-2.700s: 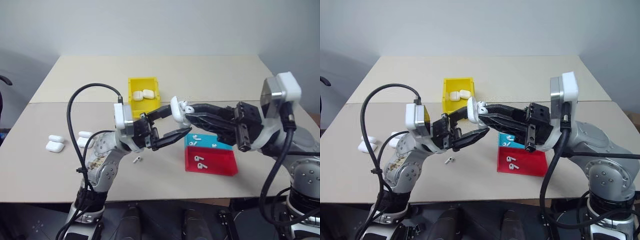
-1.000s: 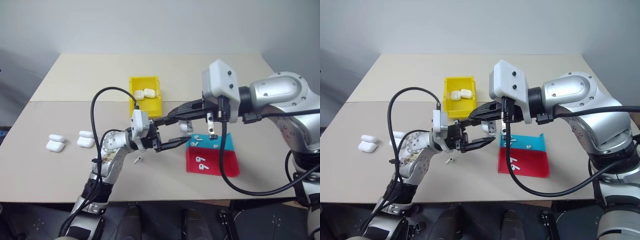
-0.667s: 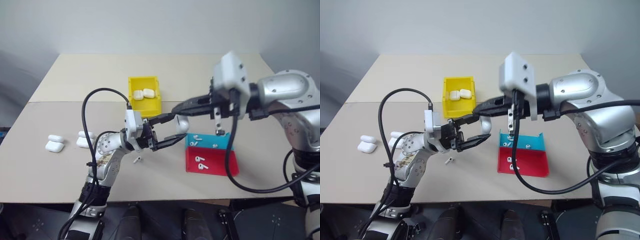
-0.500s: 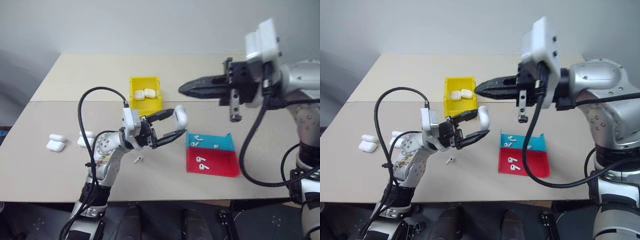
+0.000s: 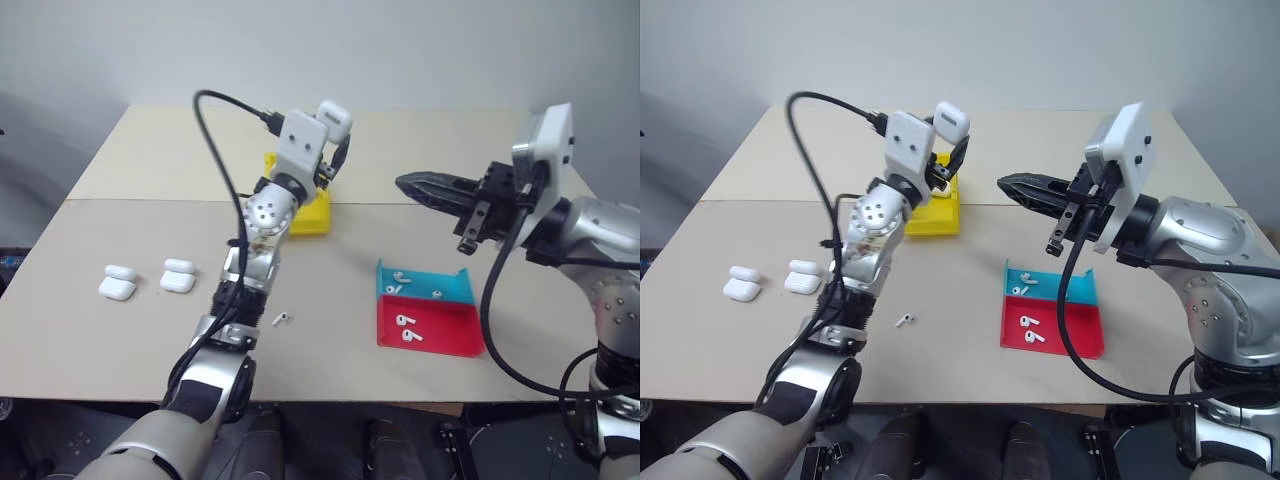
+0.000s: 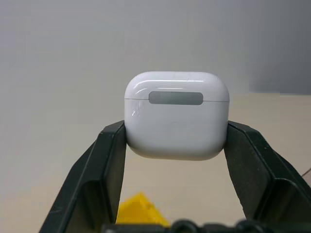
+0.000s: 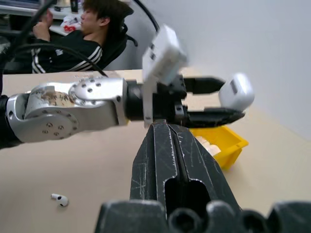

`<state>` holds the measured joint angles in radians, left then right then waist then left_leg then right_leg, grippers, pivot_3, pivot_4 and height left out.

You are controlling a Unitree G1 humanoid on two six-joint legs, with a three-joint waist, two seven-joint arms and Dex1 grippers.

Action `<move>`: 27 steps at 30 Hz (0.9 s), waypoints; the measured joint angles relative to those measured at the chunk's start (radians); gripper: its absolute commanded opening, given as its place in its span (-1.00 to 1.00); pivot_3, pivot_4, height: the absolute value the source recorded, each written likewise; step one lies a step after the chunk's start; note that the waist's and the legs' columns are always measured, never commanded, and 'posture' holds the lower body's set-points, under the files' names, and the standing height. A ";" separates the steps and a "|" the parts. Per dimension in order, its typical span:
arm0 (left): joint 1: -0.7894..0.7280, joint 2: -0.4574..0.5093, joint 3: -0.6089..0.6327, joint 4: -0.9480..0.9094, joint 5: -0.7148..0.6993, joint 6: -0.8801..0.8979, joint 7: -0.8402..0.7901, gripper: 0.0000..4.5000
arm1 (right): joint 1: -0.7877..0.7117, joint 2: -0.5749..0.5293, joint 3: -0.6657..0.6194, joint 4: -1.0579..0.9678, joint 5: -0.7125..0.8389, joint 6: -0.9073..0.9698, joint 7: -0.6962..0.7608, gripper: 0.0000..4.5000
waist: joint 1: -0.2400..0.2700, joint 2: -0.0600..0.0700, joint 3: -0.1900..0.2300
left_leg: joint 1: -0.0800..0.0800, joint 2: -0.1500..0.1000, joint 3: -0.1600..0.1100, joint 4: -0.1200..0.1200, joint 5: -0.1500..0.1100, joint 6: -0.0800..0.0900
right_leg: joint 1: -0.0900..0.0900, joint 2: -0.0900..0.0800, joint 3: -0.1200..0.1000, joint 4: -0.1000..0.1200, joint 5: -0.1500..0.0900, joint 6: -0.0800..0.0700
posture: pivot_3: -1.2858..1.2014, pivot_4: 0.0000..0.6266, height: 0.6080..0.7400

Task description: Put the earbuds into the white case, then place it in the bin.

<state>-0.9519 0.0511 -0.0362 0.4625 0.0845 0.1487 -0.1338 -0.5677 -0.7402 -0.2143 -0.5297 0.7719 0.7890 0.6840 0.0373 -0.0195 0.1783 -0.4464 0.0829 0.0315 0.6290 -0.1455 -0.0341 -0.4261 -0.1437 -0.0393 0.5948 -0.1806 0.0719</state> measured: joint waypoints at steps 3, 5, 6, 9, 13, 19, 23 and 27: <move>-0.028 0.007 -0.010 0.095 0.053 0.033 0.089 0.22 | 0.032 -0.005 0.001 -0.008 0.000 0.019 -0.021 -0.99 | -0.002 0.000 0.000 | 0.000 0.000 0.000 -0.001 0.000 0.000 | -0.001 0.000 0.000 0.000 -0.001 0.000 | 0.03 -0.52 1.00; -0.035 0.004 -0.006 0.143 0.066 0.058 0.137 0.22 | 0.033 -0.012 0.002 -0.013 0.000 0.021 -0.032 -0.99 | -0.001 0.000 0.000 | 0.000 0.000 0.000 -0.002 0.000 0.000 | -0.001 0.000 0.000 0.000 -0.001 0.000 | 0.03 -0.52 1.00; -0.035 0.006 -0.006 0.155 0.072 0.063 0.146 0.38 | 0.033 -0.015 0.002 -0.014 0.000 0.021 -0.035 -1.00 | 0.000 0.000 0.000 | 0.000 0.000 0.000 -0.002 0.000 0.000 | -0.001 0.000 0.000 0.000 -0.001 0.000 | 0.03 -0.52 1.00; -0.046 0.010 -0.006 0.173 0.072 0.116 0.144 0.81 | 0.033 -0.017 0.002 -0.014 -0.001 0.021 -0.041 -1.00 | 0.001 0.000 0.000 | -0.001 0.000 0.000 -0.002 0.000 0.000 | -0.001 0.000 0.000 -0.001 -0.001 0.000 | 0.03 -0.52 1.00; -0.054 0.014 -0.006 0.183 0.075 0.117 0.162 0.98 | 0.034 -0.020 0.005 -0.012 -0.003 0.021 -0.043 -1.00 | 0.003 0.000 0.000 | -0.001 -0.001 0.000 -0.002 0.000 0.000 | -0.001 0.000 0.000 -0.001 -0.002 0.000 | 0.03 -0.52 1.00; -0.014 0.025 -0.004 0.055 0.027 0.131 0.070 0.98 | 0.047 -0.051 0.009 -0.009 -0.008 0.021 -0.030 -1.00 | 0.002 0.000 0.000 | -0.001 0.000 0.000 -0.003 -0.001 0.000 | -0.001 0.000 0.000 -0.001 -0.002 -0.001 | 0.03 -0.52 1.00; 0.133 0.075 0.042 -0.206 -0.192 0.082 -0.199 0.98 | 0.106 -0.111 0.006 -0.009 -0.019 0.020 0.005 -1.00 | -0.004 0.000 0.000 | 0.000 0.000 0.000 -0.003 -0.001 -0.001 | -0.001 0.000 0.000 0.000 0.000 -0.006 | 0.03 -0.52 1.00; 0.280 0.247 0.058 -0.437 -0.355 0.173 -0.452 0.98 | 0.196 -0.182 -0.036 -0.018 -0.020 0.020 0.059 -1.00 | -0.012 0.000 0.000 | 0.001 0.000 0.000 -0.003 -0.001 -0.001 | 0.001 0.000 0.000 0.000 -0.002 -0.003 | 0.03 -0.52 1.00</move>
<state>-0.6719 0.2979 0.0216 0.0256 -0.2709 0.3221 -0.5859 -0.3722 -0.9219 -0.2500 -0.5477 0.7515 0.8091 0.7429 0.0251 -0.0193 0.1783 -0.4451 0.0827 0.0315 0.6265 -0.1468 -0.0347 -0.4254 -0.1438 -0.0391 0.5948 -0.1830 0.0691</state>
